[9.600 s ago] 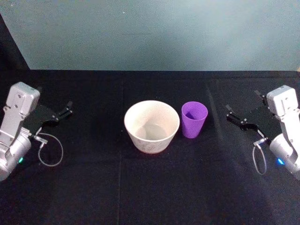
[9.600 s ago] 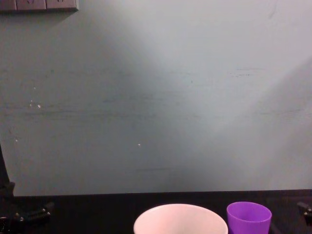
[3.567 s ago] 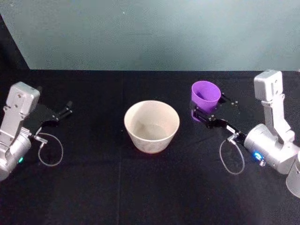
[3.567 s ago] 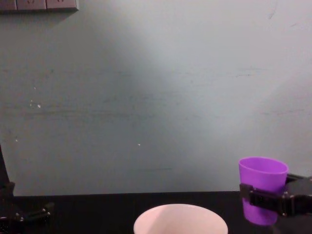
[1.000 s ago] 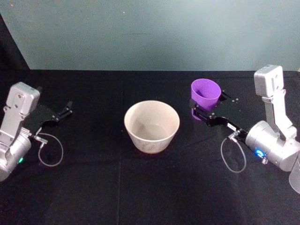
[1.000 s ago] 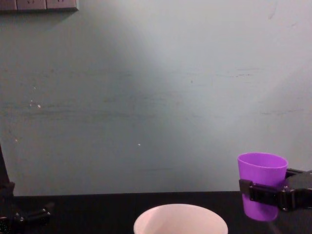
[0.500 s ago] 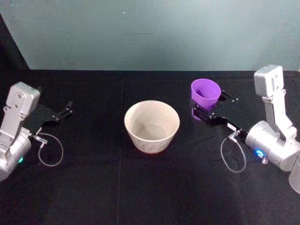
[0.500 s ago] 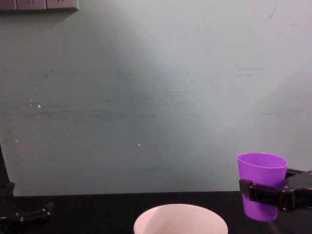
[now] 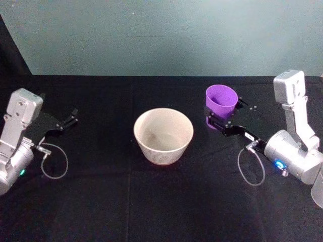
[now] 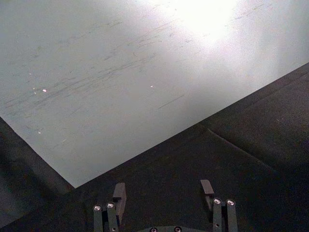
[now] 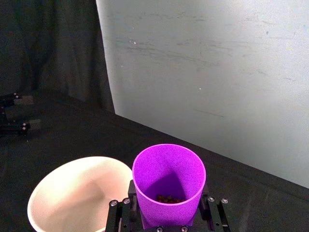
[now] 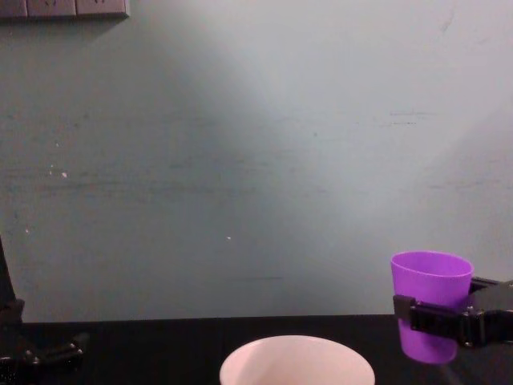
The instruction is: Pick up the cup and pour the mung beans from the cup into the bowl.
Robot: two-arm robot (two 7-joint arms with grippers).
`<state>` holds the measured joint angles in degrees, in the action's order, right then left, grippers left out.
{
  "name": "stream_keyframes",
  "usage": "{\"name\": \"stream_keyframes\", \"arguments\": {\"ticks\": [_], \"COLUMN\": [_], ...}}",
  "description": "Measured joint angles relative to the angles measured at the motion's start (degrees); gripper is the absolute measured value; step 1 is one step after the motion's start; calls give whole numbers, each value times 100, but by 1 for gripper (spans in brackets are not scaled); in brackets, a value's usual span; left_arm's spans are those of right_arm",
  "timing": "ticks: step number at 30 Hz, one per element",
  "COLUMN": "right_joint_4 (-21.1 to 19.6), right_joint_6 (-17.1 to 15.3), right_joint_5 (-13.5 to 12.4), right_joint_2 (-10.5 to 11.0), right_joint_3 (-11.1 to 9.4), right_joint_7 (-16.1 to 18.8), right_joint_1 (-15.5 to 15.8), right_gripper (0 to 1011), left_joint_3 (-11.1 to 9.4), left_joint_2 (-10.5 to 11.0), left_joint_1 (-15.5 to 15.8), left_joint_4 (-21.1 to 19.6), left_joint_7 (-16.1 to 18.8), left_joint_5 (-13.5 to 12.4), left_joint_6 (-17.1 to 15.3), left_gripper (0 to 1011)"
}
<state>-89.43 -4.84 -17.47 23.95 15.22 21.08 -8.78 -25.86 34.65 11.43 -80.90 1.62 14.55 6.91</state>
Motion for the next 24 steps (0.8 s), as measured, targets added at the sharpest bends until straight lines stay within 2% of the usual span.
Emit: {"name": "stream_keyframes", "arguments": {"ticks": [24], "right_joint_4": [0], "right_joint_6": [0], "right_joint_5": [0], "right_joint_2": [0], "right_joint_3": [0], "right_joint_7": [0], "right_joint_1": [0], "right_gripper": [713], "left_joint_3": [0], "left_joint_2": [0], "left_joint_1": [0], "left_joint_4": [0], "left_joint_7": [0], "left_joint_5": [0], "left_joint_6": [0], "left_gripper": [1000]}}
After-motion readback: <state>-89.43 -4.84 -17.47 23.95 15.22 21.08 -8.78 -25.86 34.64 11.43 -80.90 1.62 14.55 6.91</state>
